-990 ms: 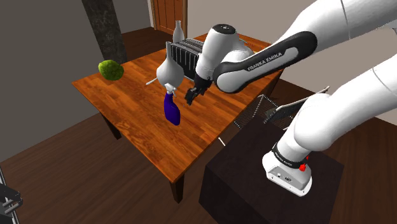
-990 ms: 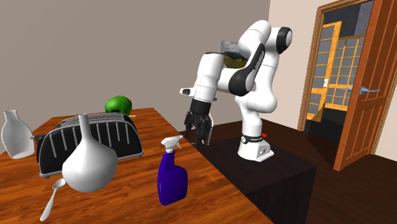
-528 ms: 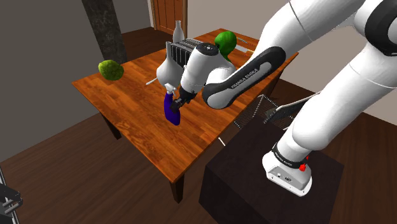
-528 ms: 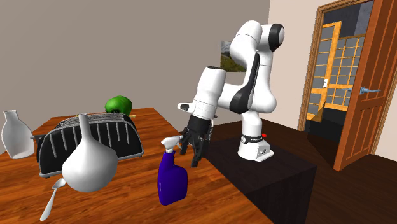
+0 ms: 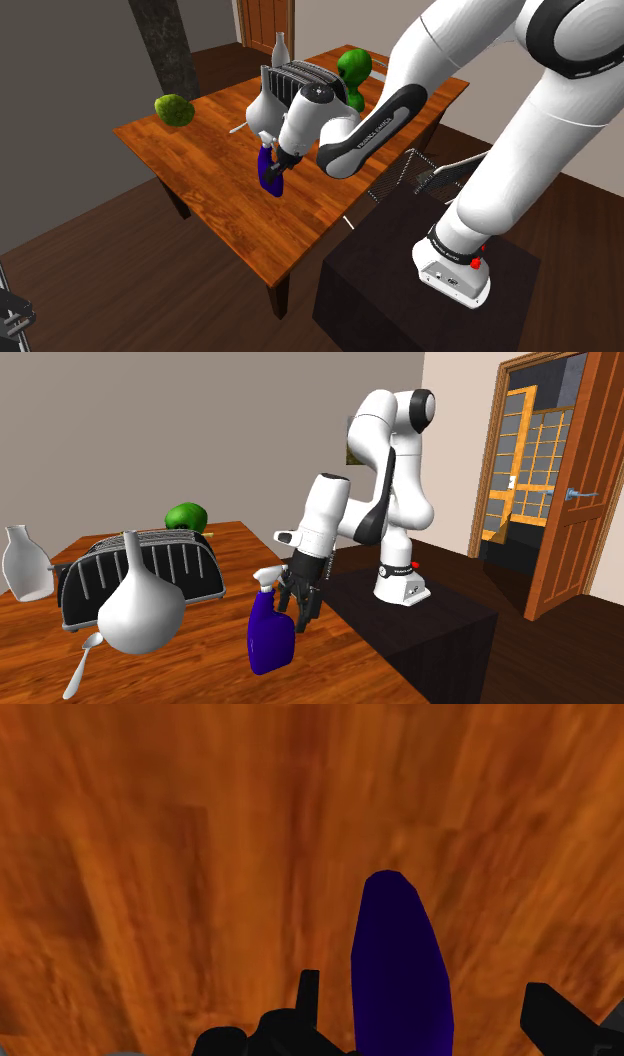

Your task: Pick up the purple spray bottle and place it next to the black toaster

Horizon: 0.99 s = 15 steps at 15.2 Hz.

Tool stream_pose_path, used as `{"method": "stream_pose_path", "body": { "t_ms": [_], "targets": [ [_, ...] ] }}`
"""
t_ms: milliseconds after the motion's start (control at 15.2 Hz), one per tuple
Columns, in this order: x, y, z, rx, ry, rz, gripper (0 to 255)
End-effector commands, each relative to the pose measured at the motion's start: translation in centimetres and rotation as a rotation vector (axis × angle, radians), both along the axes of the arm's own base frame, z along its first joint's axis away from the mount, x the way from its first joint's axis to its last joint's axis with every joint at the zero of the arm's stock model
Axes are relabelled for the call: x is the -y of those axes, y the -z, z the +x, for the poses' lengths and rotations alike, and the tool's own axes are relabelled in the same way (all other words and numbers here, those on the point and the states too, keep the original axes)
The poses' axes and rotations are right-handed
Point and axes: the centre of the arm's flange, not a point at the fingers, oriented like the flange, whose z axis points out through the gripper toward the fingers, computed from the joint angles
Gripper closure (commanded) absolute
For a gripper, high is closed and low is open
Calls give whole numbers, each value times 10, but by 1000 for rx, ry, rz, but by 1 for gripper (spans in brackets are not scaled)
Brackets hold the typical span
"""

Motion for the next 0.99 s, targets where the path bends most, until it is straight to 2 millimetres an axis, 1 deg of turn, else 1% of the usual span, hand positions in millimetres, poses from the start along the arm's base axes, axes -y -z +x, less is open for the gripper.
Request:
{"method": "stream_pose_path", "body": {
  "t_ms": [0,330,396,924],
  "targets": [
    [0,2,1,0,0,0,0],
    [0,2,1,0,0,0,0],
    [0,2,1,0,0,0,255],
    [0,2,1,0,0,0,255]
  ]
}}
